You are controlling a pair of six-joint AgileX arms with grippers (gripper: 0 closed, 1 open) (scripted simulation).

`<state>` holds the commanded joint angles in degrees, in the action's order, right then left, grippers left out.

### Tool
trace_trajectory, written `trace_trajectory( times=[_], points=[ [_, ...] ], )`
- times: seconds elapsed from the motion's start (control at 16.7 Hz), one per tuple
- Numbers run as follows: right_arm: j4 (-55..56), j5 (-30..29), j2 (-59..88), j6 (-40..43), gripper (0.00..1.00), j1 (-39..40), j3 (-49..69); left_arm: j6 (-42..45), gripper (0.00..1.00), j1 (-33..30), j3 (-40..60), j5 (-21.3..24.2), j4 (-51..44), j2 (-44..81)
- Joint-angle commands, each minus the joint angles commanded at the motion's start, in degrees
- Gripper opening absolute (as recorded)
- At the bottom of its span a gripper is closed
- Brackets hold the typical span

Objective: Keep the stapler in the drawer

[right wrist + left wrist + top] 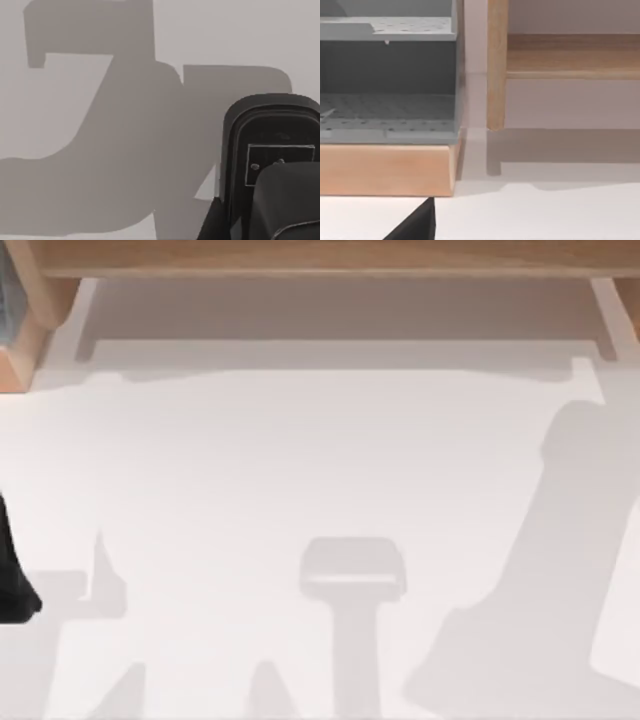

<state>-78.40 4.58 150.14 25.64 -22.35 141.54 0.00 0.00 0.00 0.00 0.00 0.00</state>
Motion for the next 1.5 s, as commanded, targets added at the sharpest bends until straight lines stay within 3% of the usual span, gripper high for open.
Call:
trace_trajectory(
  times=[0.48, 1.26, 1.5],
  points=[
    [0.2, -1.7, 0.0, -5.0, 0.00, 0.1, -0.5, 0.0, 1.00, 0.0, 0.0, 0.0, 0.0, 0.0],
    [0.2, -1.7, 0.0, -5.0, 0.98, 0.1, -0.5, 0.0, 1.00, 0.0, 0.0, 0.0, 0.0, 0.0],
    [0.2, -1.7, 0.0, -5.0, 1.00, 0.1, -0.5, 0.0, 1.00, 0.0, 0.0, 0.0, 0.0, 0.0]
  ],
)
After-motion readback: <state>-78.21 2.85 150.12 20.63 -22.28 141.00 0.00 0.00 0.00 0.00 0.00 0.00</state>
